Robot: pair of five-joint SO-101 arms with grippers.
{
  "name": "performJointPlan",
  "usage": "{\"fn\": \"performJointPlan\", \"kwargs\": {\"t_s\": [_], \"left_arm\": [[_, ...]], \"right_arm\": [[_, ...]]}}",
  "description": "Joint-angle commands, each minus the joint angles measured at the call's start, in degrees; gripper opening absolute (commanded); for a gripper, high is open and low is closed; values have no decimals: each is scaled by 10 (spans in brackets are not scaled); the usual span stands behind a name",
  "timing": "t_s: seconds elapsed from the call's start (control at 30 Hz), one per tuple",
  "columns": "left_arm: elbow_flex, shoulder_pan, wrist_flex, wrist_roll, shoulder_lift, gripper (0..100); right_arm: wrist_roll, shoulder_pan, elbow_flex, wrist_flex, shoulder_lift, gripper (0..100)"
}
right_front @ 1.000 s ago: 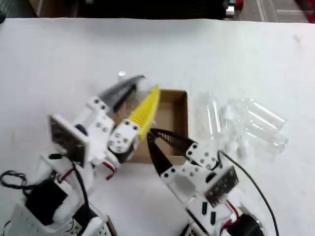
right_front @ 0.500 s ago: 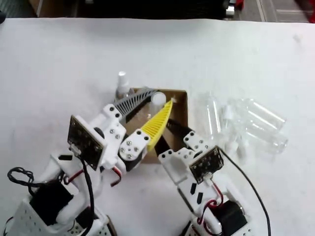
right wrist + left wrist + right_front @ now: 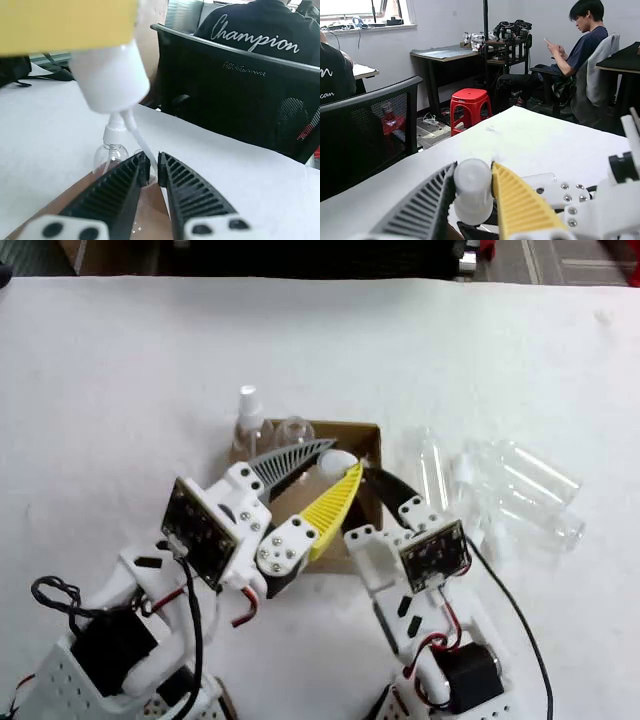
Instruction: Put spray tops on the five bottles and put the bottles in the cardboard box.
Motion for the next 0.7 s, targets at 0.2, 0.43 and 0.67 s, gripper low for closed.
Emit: {"fn": "performJointPlan", "kwargs": {"t_s": [0.2,0.43,0.67], "left_arm": [[-3,7,3,-5,0,24],[-32,-40,-24,-65,2,24],[-98,-153,-62,-58,121,23]], "right_arm": [[1,18,-4,-16,-5,15],[1,13,-3,-6,-5,15],[1,66,5,-6,-5,15]]}}
